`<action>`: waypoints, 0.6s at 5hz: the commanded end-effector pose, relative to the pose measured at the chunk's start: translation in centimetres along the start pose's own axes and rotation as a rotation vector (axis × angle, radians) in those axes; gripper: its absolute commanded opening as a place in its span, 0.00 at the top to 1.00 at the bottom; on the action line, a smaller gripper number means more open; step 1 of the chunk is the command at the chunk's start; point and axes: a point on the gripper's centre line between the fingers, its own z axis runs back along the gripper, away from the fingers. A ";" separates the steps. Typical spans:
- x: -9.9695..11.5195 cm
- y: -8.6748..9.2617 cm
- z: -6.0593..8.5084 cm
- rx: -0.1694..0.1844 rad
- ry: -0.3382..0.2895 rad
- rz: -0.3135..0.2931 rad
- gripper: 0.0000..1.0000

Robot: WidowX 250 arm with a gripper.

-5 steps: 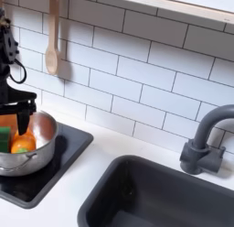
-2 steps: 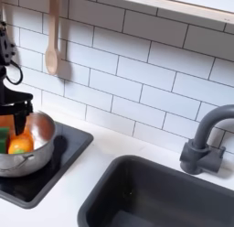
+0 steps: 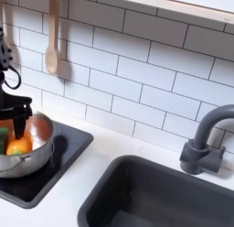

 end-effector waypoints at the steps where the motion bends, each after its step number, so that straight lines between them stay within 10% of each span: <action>1: -0.7 -0.5 -0.5 -0.004 0.022 0.007 0.04; 2: -0.7 -0.6 -0.4 0.000 0.014 0.005 1.00; 3: -1.0 -0.2 -0.5 -0.007 0.014 0.012 1.00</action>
